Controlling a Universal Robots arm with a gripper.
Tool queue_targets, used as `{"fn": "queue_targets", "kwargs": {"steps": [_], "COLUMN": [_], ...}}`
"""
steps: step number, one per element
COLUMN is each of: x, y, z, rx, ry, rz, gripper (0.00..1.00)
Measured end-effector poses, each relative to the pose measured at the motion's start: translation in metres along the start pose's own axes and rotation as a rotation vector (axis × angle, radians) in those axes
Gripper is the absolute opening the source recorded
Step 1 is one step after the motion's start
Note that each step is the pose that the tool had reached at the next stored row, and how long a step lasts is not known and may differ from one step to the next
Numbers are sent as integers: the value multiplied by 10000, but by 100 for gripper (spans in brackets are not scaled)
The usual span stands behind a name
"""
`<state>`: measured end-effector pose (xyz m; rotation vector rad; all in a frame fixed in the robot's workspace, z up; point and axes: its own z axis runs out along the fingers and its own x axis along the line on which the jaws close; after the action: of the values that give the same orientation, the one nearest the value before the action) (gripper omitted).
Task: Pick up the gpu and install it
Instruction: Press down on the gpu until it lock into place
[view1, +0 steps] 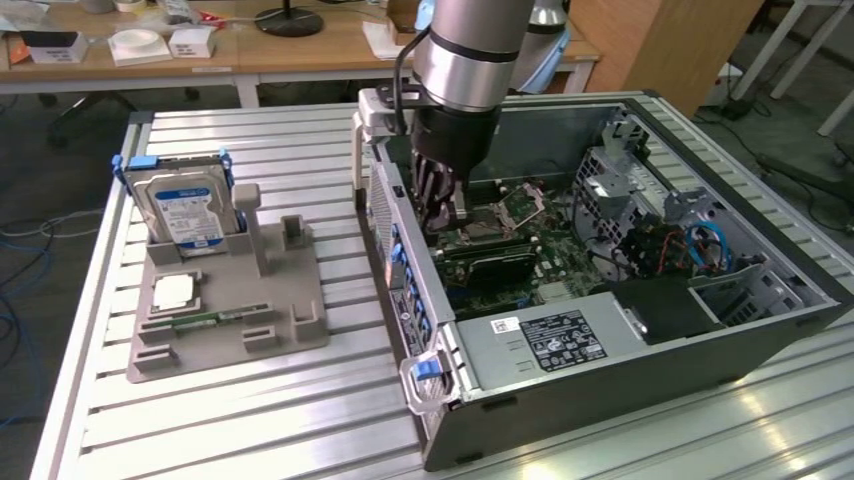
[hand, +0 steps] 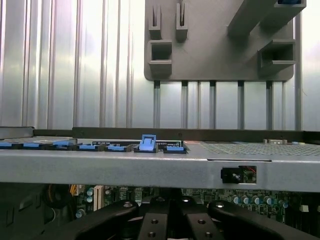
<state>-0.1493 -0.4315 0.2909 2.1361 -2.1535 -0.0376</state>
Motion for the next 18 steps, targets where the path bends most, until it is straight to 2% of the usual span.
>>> {"fn": "queue_targets", "kwargs": {"steps": [6,8,14,18], "x": [-1,-1,-1,0], "y": [-56,-69,-111,-160], "z": [-5,-5,-11,-36], "rx": [0,-17,-213,-276], "ry": [0,-2,3,6], "rz": [1,0,-11,-15], "gripper": [10,10,10,10]}}
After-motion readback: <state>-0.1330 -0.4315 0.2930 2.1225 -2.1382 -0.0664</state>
